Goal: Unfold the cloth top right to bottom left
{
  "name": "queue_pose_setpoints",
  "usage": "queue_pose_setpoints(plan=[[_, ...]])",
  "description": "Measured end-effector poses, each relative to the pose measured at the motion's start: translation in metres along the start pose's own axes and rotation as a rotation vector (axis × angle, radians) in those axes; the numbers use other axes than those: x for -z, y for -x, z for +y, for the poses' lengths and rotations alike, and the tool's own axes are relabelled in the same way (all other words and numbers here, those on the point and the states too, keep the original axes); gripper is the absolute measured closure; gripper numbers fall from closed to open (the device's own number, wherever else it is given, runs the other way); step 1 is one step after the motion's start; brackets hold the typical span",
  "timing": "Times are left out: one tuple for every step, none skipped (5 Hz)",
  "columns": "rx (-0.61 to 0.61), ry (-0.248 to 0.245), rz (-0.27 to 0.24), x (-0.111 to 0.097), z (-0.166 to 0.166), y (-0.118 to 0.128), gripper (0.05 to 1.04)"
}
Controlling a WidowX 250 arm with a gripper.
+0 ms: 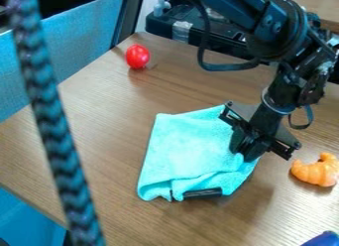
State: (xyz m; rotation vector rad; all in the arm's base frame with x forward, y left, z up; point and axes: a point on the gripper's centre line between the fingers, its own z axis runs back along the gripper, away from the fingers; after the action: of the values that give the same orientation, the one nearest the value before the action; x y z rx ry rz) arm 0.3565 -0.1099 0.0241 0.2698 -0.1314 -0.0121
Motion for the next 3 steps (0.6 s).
queue_pose_setpoints(plan=[[0.012, 0.03, 0.025, 0.0, 0.0, 0.001, 0.966], [0.01, 0.058, 0.042, -0.001, 0.004, -0.002, 1.022], [0.006, 0.101, 0.044, -0.006, 0.01, -0.003, 1.027]])
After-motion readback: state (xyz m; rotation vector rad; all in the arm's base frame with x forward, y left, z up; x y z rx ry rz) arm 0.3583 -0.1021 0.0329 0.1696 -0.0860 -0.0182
